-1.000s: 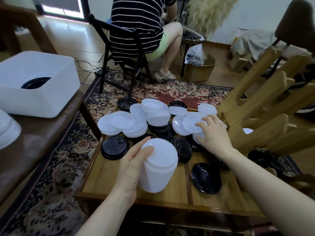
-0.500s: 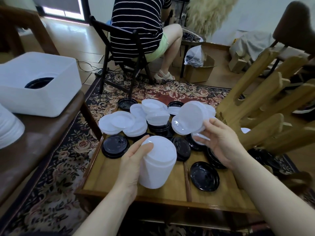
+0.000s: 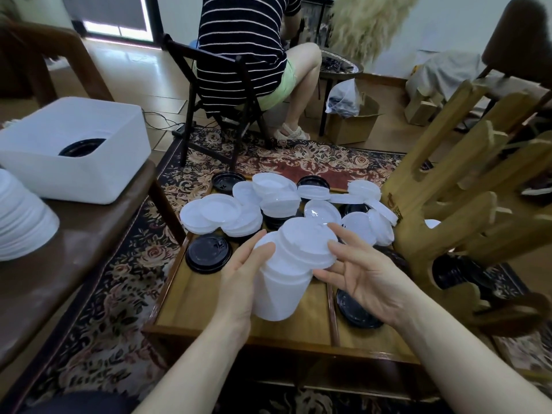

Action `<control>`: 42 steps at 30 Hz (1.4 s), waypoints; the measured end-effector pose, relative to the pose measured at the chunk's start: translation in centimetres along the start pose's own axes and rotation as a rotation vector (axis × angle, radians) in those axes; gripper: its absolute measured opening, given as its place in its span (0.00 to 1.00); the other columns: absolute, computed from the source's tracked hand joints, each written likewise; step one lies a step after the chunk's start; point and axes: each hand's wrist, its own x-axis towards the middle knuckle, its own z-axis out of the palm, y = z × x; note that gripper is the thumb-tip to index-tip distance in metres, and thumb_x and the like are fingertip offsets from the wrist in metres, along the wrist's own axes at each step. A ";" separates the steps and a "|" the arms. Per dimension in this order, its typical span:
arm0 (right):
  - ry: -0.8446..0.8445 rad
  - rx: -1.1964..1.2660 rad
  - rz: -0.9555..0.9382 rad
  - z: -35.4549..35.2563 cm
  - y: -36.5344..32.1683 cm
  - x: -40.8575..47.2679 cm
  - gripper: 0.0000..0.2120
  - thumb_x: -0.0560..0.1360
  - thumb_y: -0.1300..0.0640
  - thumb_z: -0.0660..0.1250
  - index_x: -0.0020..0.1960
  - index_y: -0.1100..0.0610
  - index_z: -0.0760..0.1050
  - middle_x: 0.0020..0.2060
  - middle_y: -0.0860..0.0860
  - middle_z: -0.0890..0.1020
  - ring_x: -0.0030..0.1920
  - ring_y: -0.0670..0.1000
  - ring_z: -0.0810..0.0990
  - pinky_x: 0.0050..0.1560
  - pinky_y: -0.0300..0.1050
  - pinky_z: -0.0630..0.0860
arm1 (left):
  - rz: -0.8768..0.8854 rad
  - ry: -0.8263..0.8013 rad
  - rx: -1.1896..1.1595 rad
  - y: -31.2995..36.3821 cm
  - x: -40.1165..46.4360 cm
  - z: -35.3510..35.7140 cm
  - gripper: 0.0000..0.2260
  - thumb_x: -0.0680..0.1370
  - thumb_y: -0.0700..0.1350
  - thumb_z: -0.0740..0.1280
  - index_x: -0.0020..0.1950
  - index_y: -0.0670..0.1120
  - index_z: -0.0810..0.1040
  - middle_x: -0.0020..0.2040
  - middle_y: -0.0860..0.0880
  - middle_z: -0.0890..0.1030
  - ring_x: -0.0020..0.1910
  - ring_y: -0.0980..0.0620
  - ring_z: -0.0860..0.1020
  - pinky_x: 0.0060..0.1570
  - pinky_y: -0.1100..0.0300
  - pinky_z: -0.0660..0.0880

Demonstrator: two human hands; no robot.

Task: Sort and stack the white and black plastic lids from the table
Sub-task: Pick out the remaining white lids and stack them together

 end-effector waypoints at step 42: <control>-0.171 -1.339 -0.173 -3.4 2.2 0.2 0.35 0.70 0.50 0.77 0.72 0.41 0.63 0.65 0.40 0.66 0.67 0.41 0.66 0.67 0.49 0.70 | 0.194 -0.289 0.474 -7.1 0.0 -1.2 0.39 0.61 0.55 0.82 0.67 0.68 0.68 0.67 0.64 0.71 0.66 0.64 0.71 0.68 0.51 0.73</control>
